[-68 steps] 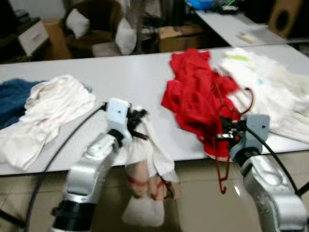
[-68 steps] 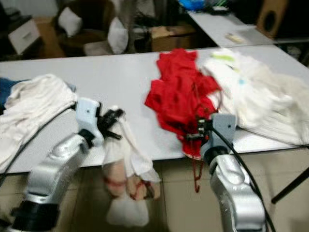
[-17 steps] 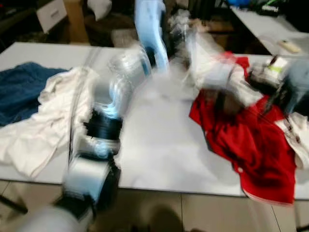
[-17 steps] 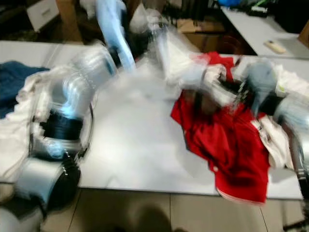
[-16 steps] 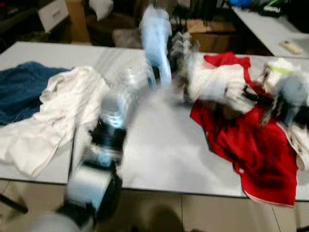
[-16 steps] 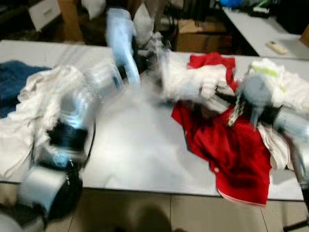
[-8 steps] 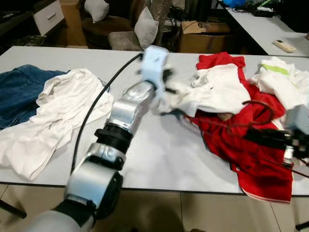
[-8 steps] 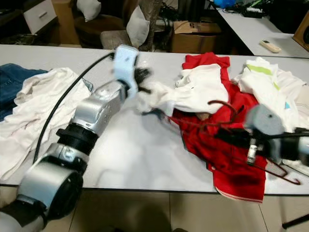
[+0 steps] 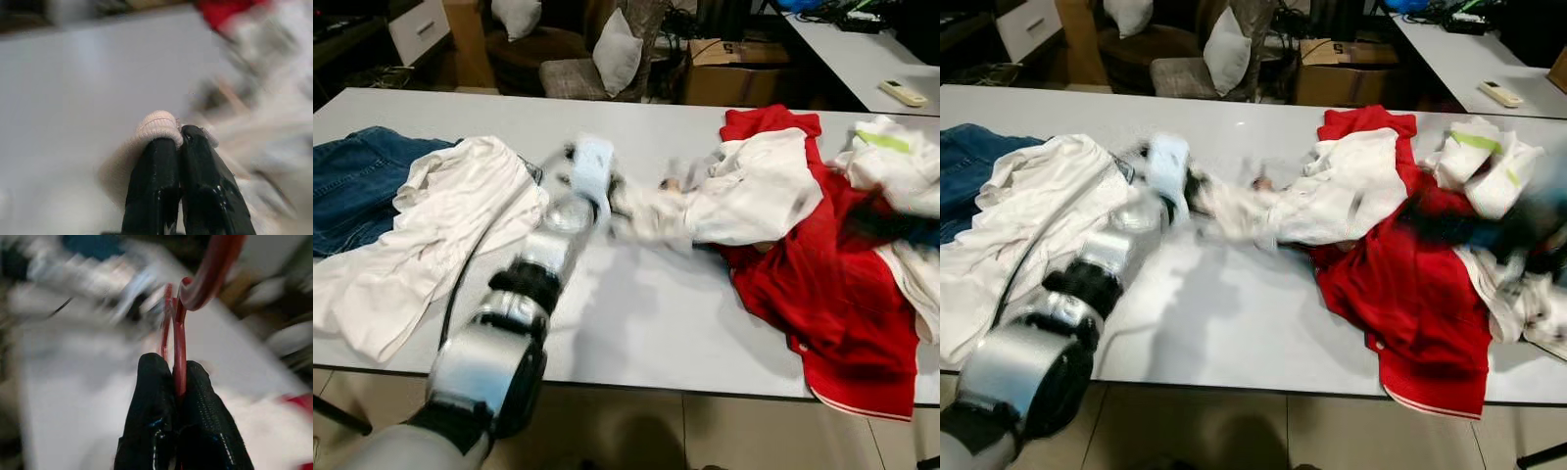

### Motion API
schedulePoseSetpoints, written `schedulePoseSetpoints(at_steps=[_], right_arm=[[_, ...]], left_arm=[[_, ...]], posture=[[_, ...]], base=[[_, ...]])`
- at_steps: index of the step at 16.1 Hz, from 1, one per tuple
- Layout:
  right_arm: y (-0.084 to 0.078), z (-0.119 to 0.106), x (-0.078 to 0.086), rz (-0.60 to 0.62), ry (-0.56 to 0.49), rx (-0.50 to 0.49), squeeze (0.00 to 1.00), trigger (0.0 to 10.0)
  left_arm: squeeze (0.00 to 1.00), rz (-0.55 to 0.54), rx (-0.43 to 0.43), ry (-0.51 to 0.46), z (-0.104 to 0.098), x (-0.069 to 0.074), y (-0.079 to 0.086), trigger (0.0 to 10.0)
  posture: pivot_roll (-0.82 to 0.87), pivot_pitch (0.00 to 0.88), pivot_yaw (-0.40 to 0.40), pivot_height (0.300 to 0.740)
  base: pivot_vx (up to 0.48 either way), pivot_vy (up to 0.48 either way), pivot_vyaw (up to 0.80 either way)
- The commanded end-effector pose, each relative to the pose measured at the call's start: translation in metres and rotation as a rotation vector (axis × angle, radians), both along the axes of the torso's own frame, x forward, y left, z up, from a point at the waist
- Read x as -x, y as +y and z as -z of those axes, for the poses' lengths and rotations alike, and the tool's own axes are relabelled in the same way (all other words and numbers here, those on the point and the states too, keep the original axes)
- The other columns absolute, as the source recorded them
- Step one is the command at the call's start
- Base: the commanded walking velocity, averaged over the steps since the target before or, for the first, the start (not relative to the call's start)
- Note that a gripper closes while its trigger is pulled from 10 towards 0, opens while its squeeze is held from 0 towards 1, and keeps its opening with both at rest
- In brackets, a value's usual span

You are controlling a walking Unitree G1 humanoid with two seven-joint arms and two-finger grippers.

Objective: Hang hanger

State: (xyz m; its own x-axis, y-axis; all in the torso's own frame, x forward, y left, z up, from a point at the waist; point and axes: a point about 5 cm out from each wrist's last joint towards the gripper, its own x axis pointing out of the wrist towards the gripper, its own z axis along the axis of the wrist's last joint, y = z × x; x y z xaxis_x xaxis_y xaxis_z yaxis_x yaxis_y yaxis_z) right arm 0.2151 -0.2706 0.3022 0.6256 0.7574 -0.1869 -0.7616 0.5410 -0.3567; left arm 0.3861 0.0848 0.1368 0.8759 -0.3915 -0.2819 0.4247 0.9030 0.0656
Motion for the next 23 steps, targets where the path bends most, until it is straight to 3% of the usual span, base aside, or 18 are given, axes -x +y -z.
schedulePoseSetpoints(at_steps=[1, 2, 4, 5, 6, 7, 9, 10, 12, 14, 17, 19, 21, 23], right_arm=[[-0.007, -0.011, -0.004, 0.085, -0.064, -0.076, 0.0, 10.0], [-0.01, -0.011, -0.007, 0.14, -0.085, -0.123, 0.0, 10.0], [-0.014, -0.008, -0.012, 0.211, -0.084, -0.172, 0.0, 10.0], [-0.018, 0.005, -0.021, 0.32, -0.072, -0.148, 0.0, 10.0], [-0.019, 0.009, -0.024, 0.355, -0.068, -0.14, 0.0, 10.0], [-0.02, 0.023, -0.035, 0.449, -0.044, -0.148, 0.0, 10.0], [-0.015, 0.043, -0.047, 0.529, 0.001, -0.142, 0.0, 10.0], [-0.011, 0.051, -0.054, 0.582, 0.012, -0.161, 0.0, 10.0], [-0.006, 0.052, -0.066, 0.642, -0.009, -0.182, 0.0, 10.0], [-0.001, 0.046, -0.072, 0.628, -0.022, -0.217, 0.0, 10.0], [0.001, 0.048, -0.078, 0.651, -0.036, -0.234, 0.0, 10.0], [0.007, 0.047, -0.081, 0.647, -0.054, -0.252, 0.0, 10.0], [0.016, 0.044, -0.084, 0.613, -0.064, -0.274, 0.0, 10.0], [0.018, 0.043, -0.086, 0.605, -0.071, -0.274, 0.0, 10.0]], left_arm=[[0.0, 0.146, -0.035, 0.062, 0.016, 0.011, -0.007, 10.0], [0.0, 0.283, -0.038, 0.065, 0.022, 0.02, -0.015, 10.0], [0.0, 0.438, -0.045, 0.053, 0.024, 0.031, -0.026, 10.0], [0.0, 0.535, -0.001, 0.03, 0.018, 0.042, -0.04, 10.0], [0.0, 0.57, 0.016, 0.022, 0.016, 0.045, -0.044, 10.0], [1.0, 0.637, 0.097, -0.01, 0.001, 0.053, -0.062, 10.0], [1.0, 0.676, 0.188, -0.047, -0.017, 0.062, -0.084, 10.0], [1.0, 0.753, 0.272, -0.051, -0.031, 0.075, -0.101, 10.0], [1.0, 1.01, 0.332, -0.056, -0.05, 0.112, -0.122, 10.0], [1.0, 1.109, 0.232, -0.094, -0.05, 0.124, -0.117, 10.0], [1.0, 1.242, -0.151, -0.15, -0.038, 0.129, -0.09, 10.0], [1.0, 1.295, -0.307, -0.135, -0.035, 0.135, -0.074, 10.0], [1.0, 1.309, -0.334, -0.129, -0.04, 0.139, -0.062, 10.0], [1.0, 1.306, -0.279, -0.111, -0.046, 0.141, -0.053, 10.0]], posture=[[-0.18, 0.0, 0.052, 0.74], [-0.18, 0.0, 0.053, 0.74], [-0.18, 0.0, 0.056, 0.74], [-0.18, 0.0, 0.062, 0.74], [-0.18, 0.0, 0.062, 0.74], [-0.18, 0.0, 0.068, 0.74], [-0.18, 0.0, 0.074, 0.74], [-0.18, 0.0, 0.072, 0.74], [-0.18, 0.0, 0.073, 0.74], [-0.18, 0.0, 0.072, 0.74], [-0.17, 0.0, 0.059, 0.74], [-0.17, 0.0, 0.055, 0.74], [-0.16, 0.0, 0.051, 0.74], [-0.17, 0.0, 0.048, 0.74]], base=[[0.0, 0.0, 0.0], [0.0, 0.0, 0.0], [0.0, 0.0, 0.0], [0.0, 0.0, 0.0], [0.0, 0.0, 0.0], [0.0, 0.0, 0.0], [0.0, 0.0, 0.0], [0.0, 0.0, 0.0], [0.0, 0.0, 0.0], [0.0, 0.0, 0.0], [0.0, 0.0, 0.0], [0.0, 0.0, 0.0], [0.0, 0.0, 0.0], [0.0, 0.0, 0.0]])
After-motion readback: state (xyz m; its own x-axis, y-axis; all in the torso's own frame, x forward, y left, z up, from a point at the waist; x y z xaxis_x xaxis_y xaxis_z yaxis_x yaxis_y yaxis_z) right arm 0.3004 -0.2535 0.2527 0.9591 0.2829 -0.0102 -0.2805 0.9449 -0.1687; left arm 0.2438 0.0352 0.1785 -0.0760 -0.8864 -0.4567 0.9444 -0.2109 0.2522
